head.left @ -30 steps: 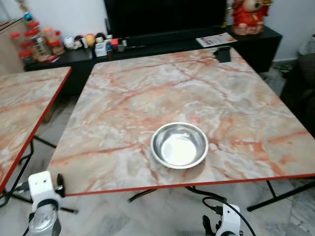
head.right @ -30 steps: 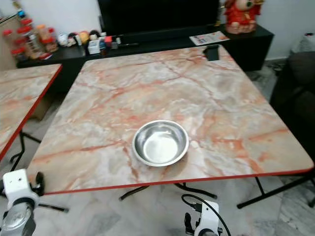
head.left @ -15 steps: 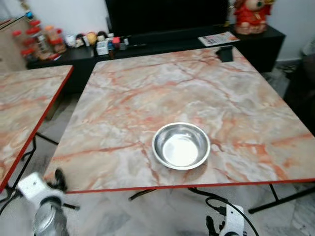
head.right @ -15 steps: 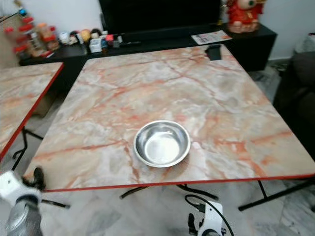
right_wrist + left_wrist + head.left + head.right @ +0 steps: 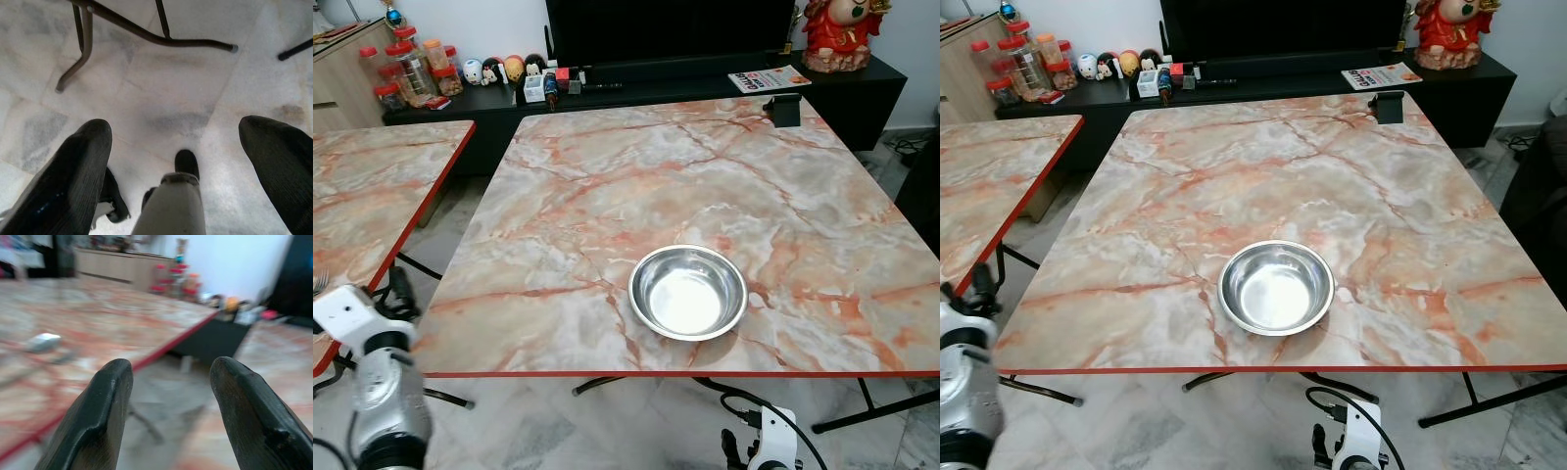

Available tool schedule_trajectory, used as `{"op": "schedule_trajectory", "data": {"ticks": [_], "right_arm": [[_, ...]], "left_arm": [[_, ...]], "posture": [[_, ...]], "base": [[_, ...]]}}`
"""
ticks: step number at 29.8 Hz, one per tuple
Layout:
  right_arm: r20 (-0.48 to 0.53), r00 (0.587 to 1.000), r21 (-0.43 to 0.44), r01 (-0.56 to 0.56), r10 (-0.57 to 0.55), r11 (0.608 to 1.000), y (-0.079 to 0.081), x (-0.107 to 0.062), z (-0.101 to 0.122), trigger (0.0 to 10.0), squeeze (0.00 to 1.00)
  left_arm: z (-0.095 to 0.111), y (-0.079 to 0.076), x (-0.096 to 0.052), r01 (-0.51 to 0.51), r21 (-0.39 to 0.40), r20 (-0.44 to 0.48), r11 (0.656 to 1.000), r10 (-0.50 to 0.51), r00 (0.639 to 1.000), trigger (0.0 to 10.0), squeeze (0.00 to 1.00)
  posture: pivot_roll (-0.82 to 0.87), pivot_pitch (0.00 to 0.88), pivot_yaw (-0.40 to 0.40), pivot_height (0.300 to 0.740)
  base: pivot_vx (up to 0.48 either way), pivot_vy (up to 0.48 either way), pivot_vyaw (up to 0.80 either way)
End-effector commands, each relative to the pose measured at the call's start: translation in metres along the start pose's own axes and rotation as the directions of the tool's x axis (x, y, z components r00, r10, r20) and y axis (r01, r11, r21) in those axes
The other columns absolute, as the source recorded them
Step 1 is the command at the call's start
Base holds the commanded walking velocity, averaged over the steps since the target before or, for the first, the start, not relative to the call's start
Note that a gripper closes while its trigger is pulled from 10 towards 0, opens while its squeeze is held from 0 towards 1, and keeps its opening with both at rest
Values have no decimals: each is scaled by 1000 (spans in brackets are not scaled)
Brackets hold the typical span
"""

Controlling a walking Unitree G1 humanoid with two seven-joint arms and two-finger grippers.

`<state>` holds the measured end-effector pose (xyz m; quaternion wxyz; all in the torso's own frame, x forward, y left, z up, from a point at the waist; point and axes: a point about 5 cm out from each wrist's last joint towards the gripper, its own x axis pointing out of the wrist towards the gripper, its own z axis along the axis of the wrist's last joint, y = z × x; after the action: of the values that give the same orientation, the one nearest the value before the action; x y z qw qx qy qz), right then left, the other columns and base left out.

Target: Setting the table

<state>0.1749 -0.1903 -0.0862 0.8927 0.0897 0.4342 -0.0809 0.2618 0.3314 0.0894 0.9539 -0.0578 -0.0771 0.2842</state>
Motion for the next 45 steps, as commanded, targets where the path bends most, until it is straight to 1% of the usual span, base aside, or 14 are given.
{"op": "schedule_trajectory", "data": {"ticks": [1, 8, 11, 16, 19, 22, 23, 29, 33, 37, 38, 39, 41, 45], "right_arm": [[-3, 1000, 2, -7, 7, 1000, 4, 0, -1, 10000, 0], [-3, 1000, 7, -3, 3, 1000, 3, 0, -1, 10000, 0], [-6, 1000, 7, 2, -2, 1000, 2, 0, -1, 10000, 0], [-3, 1000, 14, 6, -6, 1000, 2, 0, -1, 10000, 0], [-2, 1000, 18, 9, -9, 1000, 2, 0, -1, 10000, 0], [-7, 1000, 17, 22, -22, 1000, -1, 0, -1, 10000, 0], [-7, 1000, 17, 23, -23, 1000, -2, 0, -1, 10000, 0], [-3, 999, 27, 34, -34, 999, -5, -1, -1, 10000, 0], [-10, 999, 15, 31, -31, 999, -5, -1, -2, 10000, 0], [-7, 1000, 18, 27, -27, 999, -3, 0, 0, 10000, 0], [-5, 1000, 20, 26, -26, 999, -2, 0, 1, 10000, 0], [-5, 1000, 20, 26, -26, 999, -2, 0, 1, 10000, 0], [-8, 1000, 19, 25, -24, 1000, -1, 0, 1, 10000, 0], [-18, 999, 20, 29, -28, 999, -3, 0, -2, 10000, 0]], "left_arm": [[-5, 14, -4, -47, 43, -22, 998, 48, 999, 10000, 0], [-24, 37, -18, -90, 196, -127, 977, 116, 985, 10000, 0], [-54, 40, -33, -16, 292, -316, 956, 112, 942, 10000, 0], [-85, 29, -58, 125, 345, -472, 930, 57, 880, 10000, 0], [-95, 26, -67, 162, 350, -521, 923, 48, 852, 10000, 0], [-120, 19, -95, 221, 348, -648, 911, 64, 759, 10000, 0], [-122, 19, -99, 228, 353, -657, 907, 67, 751, 10000, 0], [-121, 21, -100, 126, 304, -619, 944, 95, 780, 10000, 0], [-126, 18, -104, 146, 302, -659, 942, 96, 746, 10000, 0], [-137, 16, -121, 180, 284, -729, 942, 91, 679, 10000, 0], [-143, 16, -132, 222, 286, -765, 932, 83, 638, 10000, 0], [-143, 16, -132, 222, 286, -765, 932, 83, 638, 10000, 0], [-151, 16, -148, 272, 283, -809, 920, 77, 583, 10000, 0], [-155, 9, -155, 311, 249, -838, 917, 43, 544, 10000, 0]], "posture": [[-125, 0, 79, 740], [-126, 0, 78, 740], [-129, 0, 81, 740], [-142, 0, 87, 740], [-142, 0, 87, 740], [-175, 0, 95, 740], [-175, 0, 95, 740], [-175, 0, 90, 740], [-168, 0, 84, 740], [-175, 0, 88, 740], [-180, 0, 90, 740], [-180, 0, 90, 740], [-187, 0, 91, 740], [-186, 0, 90, 740]], "base": [[0, 0, 0], [0, 0, 0], [0, 0, 0], [0, 0, 0], [0, 0, 0], [0, 0, 0], [0, 0, 0], [0, 0, 0], [0, 0, 0], [0, 0, 0], [0, 0, 0], [0, 0, 0], [0, 0, 0], [0, 0, 0]]}}
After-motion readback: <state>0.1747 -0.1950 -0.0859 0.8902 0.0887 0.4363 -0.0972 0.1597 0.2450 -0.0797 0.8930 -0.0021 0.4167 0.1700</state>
